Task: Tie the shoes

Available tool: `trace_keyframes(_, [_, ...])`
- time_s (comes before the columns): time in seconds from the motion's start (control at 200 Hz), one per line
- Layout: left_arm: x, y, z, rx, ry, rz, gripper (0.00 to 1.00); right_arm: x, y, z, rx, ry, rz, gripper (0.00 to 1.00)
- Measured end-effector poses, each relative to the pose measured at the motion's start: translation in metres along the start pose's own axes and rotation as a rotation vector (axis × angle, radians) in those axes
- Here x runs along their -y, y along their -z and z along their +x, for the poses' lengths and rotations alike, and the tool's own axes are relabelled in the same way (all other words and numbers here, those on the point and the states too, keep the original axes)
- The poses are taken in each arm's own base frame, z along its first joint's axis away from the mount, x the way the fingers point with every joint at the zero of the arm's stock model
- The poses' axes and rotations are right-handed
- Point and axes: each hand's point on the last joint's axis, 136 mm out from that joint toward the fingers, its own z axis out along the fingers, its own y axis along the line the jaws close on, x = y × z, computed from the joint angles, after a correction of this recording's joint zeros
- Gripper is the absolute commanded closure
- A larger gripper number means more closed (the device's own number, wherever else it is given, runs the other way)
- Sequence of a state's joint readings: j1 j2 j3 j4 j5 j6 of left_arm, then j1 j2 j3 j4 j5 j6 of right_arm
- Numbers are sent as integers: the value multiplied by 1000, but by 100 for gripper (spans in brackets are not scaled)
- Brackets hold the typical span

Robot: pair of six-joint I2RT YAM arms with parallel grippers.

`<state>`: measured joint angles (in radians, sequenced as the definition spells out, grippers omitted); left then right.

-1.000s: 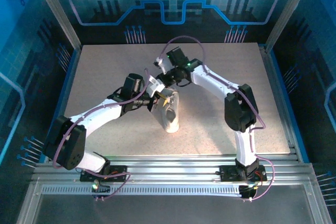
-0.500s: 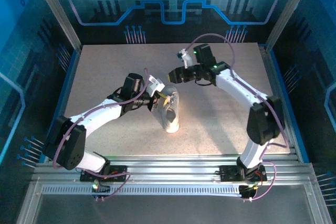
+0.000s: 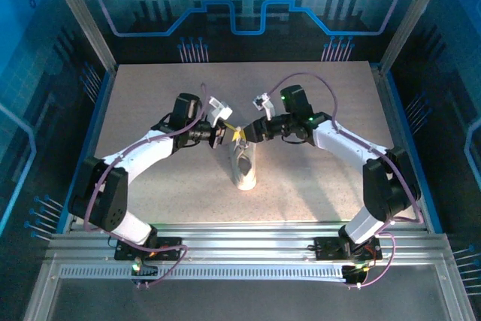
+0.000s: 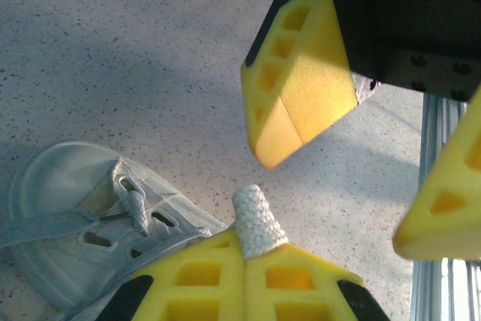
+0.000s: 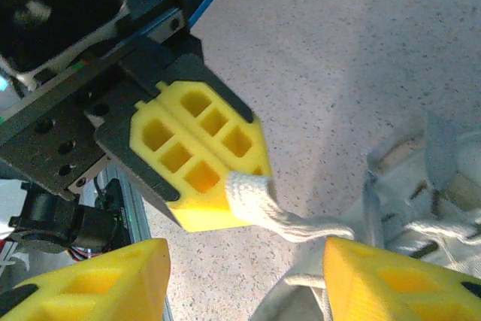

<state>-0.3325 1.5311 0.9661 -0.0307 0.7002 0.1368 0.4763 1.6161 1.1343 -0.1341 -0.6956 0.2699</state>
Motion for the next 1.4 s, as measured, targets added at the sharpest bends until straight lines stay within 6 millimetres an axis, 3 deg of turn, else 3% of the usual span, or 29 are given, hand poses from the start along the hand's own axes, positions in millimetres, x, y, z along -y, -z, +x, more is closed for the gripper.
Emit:
trace_keyframes(0.5, [-1, -1, 1, -34, 38, 68, 97, 10, -18, 12, -45, 26, -30, 52])
trace_keyframes(0.6, [-1, -2, 2, -40, 44, 69, 96, 6, -20, 10, -40, 62, -34, 65])
trace_keyframes(0.756, [-1, 0, 3, -43, 52, 75, 96, 6, -24, 9, -35, 101, -14, 100])
trace_keyframes(1.011, [-2, 0, 4, -46, 34, 71, 92, 13, -22, 12, -17, 135, 42, 100])
trace_keyframes(1.261, [-4, 2, 6, -52, 14, 58, 67, 11, -12, 9, 26, 169, 87, 100])
trace_keyframes(1.401, [-8, 15, -3, -26, -11, 24, 54, 10, -14, 11, 18, 188, 98, 100])
